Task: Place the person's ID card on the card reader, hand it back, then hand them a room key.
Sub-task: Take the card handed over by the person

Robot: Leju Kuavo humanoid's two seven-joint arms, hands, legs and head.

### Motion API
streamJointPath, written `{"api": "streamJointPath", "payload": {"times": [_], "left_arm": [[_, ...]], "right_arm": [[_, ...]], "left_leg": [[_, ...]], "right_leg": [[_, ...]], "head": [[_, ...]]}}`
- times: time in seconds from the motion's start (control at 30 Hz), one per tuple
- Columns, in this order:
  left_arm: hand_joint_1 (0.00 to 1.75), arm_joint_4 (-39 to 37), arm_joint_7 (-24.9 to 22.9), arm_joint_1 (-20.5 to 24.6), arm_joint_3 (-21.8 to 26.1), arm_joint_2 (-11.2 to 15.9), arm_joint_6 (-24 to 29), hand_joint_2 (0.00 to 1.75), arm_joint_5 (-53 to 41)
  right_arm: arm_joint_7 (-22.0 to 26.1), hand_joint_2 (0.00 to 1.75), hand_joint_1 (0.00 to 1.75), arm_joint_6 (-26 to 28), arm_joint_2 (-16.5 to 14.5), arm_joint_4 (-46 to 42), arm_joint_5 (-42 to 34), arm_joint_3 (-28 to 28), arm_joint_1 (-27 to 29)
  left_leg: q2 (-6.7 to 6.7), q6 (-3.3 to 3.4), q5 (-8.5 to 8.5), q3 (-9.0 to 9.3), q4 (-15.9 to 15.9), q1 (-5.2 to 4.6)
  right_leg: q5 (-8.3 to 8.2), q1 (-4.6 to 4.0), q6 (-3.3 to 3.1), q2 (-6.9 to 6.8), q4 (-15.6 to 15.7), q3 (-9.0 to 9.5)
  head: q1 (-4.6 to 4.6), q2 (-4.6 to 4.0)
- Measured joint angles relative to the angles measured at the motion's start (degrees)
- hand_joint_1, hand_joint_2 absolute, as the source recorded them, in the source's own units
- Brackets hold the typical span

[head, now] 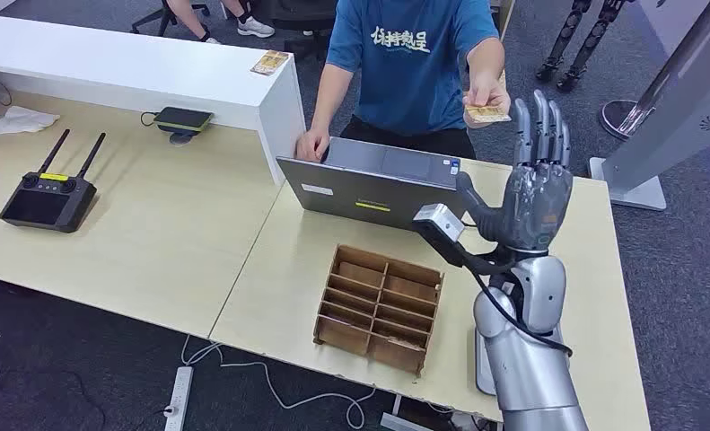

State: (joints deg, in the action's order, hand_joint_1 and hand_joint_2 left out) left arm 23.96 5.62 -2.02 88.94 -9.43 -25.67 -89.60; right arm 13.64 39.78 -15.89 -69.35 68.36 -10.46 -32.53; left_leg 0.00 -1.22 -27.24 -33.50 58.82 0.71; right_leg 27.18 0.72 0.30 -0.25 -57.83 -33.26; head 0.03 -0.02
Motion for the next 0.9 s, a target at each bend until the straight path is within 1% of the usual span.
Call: {"api": "streamJointPath", "payload": {"times": [0.07, 0.1, 0.27, 0.4, 0.5, 0.67, 0.9], "left_arm": [[0.0, -0.6, 0.0, 0.0, 0.0, 0.3, 0.2, 0.0, -0.1], [0.0, -1.3, 0.0, 0.1, 0.0, 0.8, 0.4, 0.0, -0.2], [0.0, -5.1, 0.0, 0.4, -0.6, 3.4, 2.1, 0.0, -0.2], [0.0, -7.6, 0.0, 0.6, -1.6, 5.0, 2.9, 0.0, -0.2], [0.0, -9.1, 0.0, 0.7, -2.3, 5.8, 3.2, 0.0, -0.2], [0.0, -10.6, 0.0, 0.8, -2.8, 6.7, 3.4, 0.0, -0.2], [0.0, -11.7, 0.0, 0.8, -2.9, 7.3, 3.4, 0.0, -0.1]], "right_arm": [[-0.8, 1.75, 0.0, 0.0, 0.2, 1.2, 0.4, -0.4, -1.1], [-1.9, 1.75, 0.0, 0.0, 0.5, 2.8, 1.0, -0.9, -2.5], [-9.4, 1.75, 0.0, 0.0, 2.3, 12.7, 5.2, -4.5, -11.8], [-14.0, 1.75, 0.0, -0.4, 3.3, 20.0, 8.5, -7.4, -17.8], [-16.1, 1.75, 0.0, -1.0, 3.9, 24.3, 10.3, -9.2, -21.5], [-17.4, 1.75, 0.0, -1.0, 4.4, 28.6, 11.0, -11.1, -24.4], [-17.7, 1.75, 0.0, -0.7, 5.4, 30.7, 10.9, -12.5, -25.1]], "left_leg": [[0.0, -0.01, 0.01, -0.01, 0.0, 0.0], [0.01, -0.02, 0.01, -0.02, 0.0, 0.0], [0.04, -0.04, 0.03, -0.02, 0.0, 0.0], [0.04, -0.05, 0.04, -0.02, 0.0, 0.01], [0.04, -0.05, 0.04, -0.02, 0.0, 0.01], [0.04, -0.05, 0.03, -0.02, 0.0, 0.0], [0.04, -0.05, 0.03, -0.03, 0.0, 0.0]], "right_leg": [[0.0, 0.0, 0.0, 0.0, 0.0, -0.01], [-0.02, 0.0, -0.02, 0.01, 0.0, -0.03], [-0.06, 0.0, -0.08, 0.05, 0.0, -0.08], [-0.06, 0.0, -0.08, 0.05, -0.1, -0.1], [-0.06, 0.0, -0.08, 0.05, -0.1, -0.09], [-0.06, 0.0, -0.08, 0.05, -0.1, -0.1], [-0.06, 0.0, -0.08, 0.05, 0.0, -0.1]], "head": [[0.01, 0.0], [0.0, 0.0], [0.0, 0.0], [-0.01, 0.0], [-0.01, 0.0], [0.0, 0.0], [0.0, 0.0]]}}
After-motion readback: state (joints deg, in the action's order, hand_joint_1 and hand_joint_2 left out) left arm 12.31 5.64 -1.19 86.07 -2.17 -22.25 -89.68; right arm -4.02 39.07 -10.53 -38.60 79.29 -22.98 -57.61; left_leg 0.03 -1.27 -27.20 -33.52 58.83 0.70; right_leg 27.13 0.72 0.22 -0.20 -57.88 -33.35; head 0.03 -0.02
